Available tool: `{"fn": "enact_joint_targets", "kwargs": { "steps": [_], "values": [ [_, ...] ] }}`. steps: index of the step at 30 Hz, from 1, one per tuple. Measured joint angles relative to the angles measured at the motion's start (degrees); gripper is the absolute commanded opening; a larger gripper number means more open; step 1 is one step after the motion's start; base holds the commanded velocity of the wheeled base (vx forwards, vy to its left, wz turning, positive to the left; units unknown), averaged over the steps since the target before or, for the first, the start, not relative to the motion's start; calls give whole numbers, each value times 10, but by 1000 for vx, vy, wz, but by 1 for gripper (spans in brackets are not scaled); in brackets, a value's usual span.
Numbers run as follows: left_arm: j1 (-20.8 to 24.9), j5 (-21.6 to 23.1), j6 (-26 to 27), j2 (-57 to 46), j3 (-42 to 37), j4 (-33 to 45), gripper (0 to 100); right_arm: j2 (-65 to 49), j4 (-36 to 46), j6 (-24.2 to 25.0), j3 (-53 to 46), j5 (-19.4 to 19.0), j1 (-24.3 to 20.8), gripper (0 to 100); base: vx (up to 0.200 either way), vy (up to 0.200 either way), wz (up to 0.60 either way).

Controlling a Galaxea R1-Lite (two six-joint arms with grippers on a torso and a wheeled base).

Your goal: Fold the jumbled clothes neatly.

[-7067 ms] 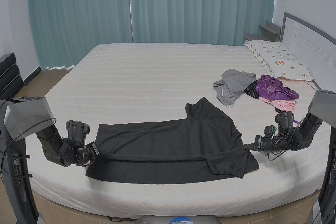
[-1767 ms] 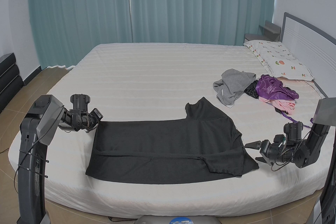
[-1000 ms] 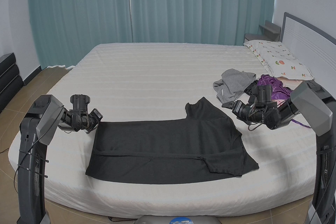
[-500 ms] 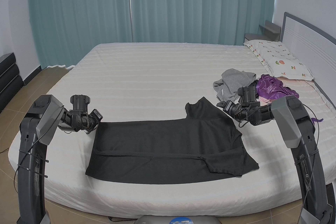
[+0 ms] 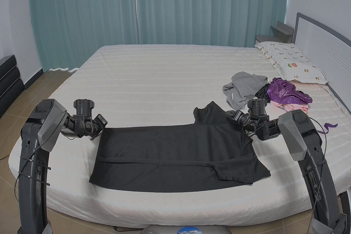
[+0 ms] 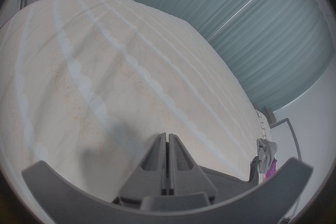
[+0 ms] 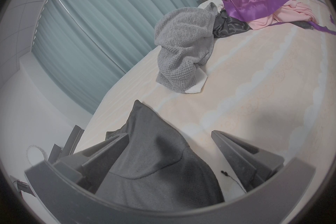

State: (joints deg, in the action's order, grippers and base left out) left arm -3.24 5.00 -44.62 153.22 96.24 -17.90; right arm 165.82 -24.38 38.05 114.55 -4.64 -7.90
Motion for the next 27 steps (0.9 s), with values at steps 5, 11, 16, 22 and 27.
{"fn": "enact_joint_targets", "kwargs": {
  "steps": [5, 11, 16, 22, 27],
  "values": [
    [0, -1, 1, 0, 0, 0, 0, 1, -4, 0, 0, 0, 0, 100, 0, 0, 0],
    [0, -1, 1, 0, 0, -1, 0, 0, -2, 0, 0, 6, 4, 0, 0, 0, 0],
    [1, -1, 3, 0, -1, -1, 0, -6, 14, -1, 0, 10, 9, 0, 0, 0, 0],
    [3, -4, 3, -1, -2, 0, 0, -17, 46, -1, 0, 10, 11, 0, 0, 0, 0],
    [4, -5, 3, -4, -4, -2, 0, -25, 64, -4, 0, 10, 9, 100, 0, 0, 0]
  ]
}}
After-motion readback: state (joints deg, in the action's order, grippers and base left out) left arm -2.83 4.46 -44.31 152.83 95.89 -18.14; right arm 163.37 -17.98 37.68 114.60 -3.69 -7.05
